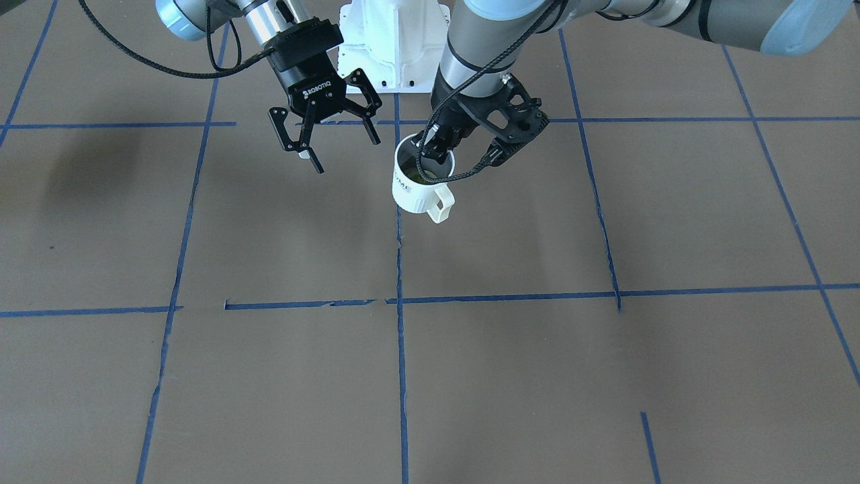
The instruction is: Left arm hands cup to right arm to dump lemon
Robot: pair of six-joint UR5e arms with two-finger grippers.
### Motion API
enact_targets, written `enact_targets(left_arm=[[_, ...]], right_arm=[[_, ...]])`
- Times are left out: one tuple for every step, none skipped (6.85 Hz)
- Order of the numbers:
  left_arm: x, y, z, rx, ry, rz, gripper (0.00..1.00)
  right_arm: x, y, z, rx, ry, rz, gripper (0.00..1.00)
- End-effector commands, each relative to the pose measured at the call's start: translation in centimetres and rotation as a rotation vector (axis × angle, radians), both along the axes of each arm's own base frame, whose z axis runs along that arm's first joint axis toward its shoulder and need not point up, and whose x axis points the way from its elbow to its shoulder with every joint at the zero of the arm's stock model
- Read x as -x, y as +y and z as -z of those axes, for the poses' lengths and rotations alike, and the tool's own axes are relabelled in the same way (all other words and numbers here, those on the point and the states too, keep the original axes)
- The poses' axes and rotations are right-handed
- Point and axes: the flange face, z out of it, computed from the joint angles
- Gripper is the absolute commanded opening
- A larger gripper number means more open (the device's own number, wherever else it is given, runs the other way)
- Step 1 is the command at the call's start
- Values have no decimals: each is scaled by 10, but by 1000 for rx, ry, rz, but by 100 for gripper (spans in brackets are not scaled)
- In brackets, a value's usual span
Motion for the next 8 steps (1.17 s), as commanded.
enact_targets(left_arm=[[-20,-6,27,12,39,15,1],[-20,1,29,49,69,-36,1],[-19,4,31,59,79,-51,1],[-19,5,32,65,79,-49,1],[-18,6,34,68,82,-45,1],[-16,8,35,68,90,-51,1],[-14,10,37,67,97,-56,1],[-14,12,38,67,101,-61,1]], right_arm=[[1,16,-3,-49,-56,-18,99],[5,18,-4,-69,-36,-12,99],[7,16,-7,-68,-28,-16,99],[7,16,-7,-72,-23,-16,99],[8,16,-9,-77,-15,-15,99],[8,16,-9,-90,-3,-13,99],[8,16,-9,-90,-1,-13,99],[9,16,-10,-90,0,-13,99]])
